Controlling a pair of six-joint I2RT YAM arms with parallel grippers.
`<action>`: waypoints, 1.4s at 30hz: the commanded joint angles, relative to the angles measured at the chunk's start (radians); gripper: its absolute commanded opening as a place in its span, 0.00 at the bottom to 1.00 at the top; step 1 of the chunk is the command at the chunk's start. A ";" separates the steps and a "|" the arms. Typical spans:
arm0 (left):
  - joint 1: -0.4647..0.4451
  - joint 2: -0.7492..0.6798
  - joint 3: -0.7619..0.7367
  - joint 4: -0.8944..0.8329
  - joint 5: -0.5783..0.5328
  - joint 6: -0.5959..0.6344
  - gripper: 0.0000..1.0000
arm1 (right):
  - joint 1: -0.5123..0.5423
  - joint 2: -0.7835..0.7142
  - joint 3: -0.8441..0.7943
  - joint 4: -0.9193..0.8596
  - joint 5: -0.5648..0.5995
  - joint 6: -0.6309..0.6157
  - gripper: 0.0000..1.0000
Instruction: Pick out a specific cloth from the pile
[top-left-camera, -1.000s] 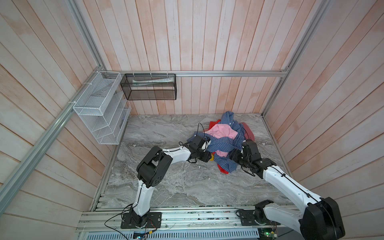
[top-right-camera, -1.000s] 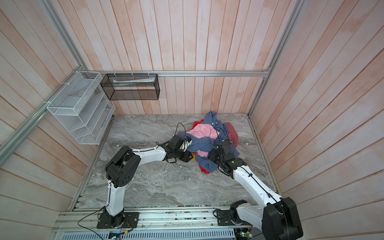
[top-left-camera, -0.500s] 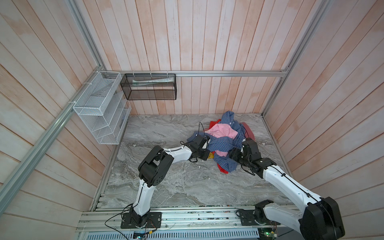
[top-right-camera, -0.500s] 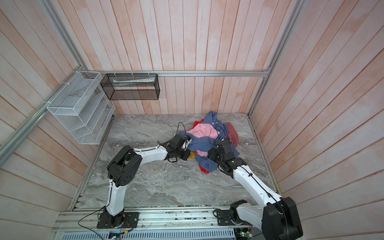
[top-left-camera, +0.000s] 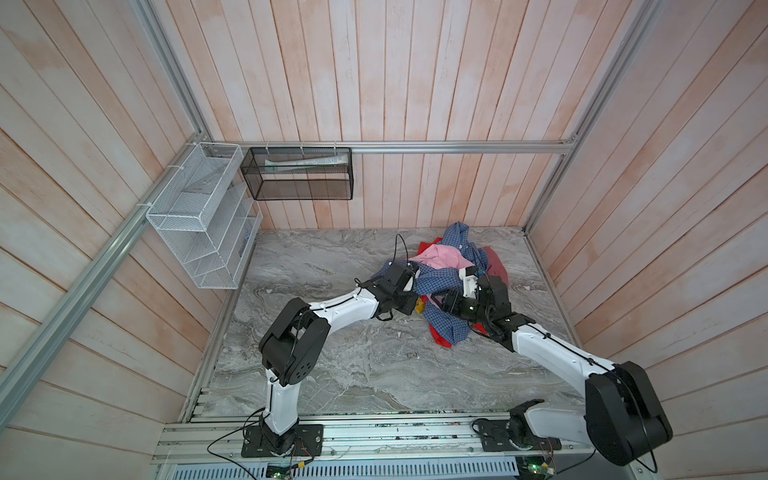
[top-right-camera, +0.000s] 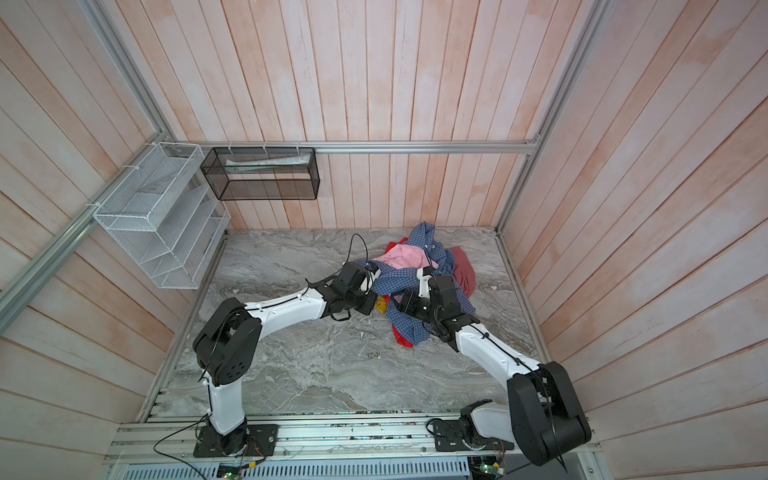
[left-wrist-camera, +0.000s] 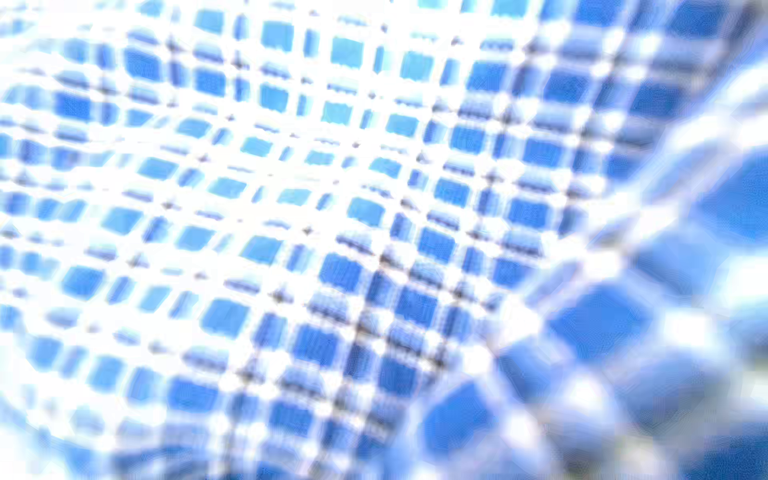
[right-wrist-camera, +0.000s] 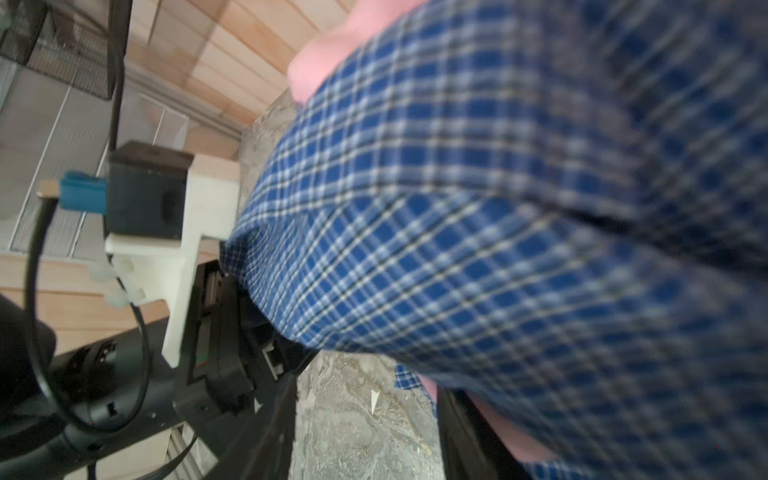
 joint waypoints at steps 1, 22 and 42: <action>-0.002 -0.028 0.054 -0.003 0.020 0.021 0.00 | 0.015 0.054 0.010 0.066 -0.123 -0.049 0.50; -0.013 -0.127 0.060 -0.080 0.068 0.068 0.00 | -0.012 0.246 0.040 0.047 0.180 0.051 0.19; 0.012 -0.337 -0.051 -0.182 -0.007 0.085 0.00 | -0.074 0.251 -0.043 0.136 0.227 0.136 0.16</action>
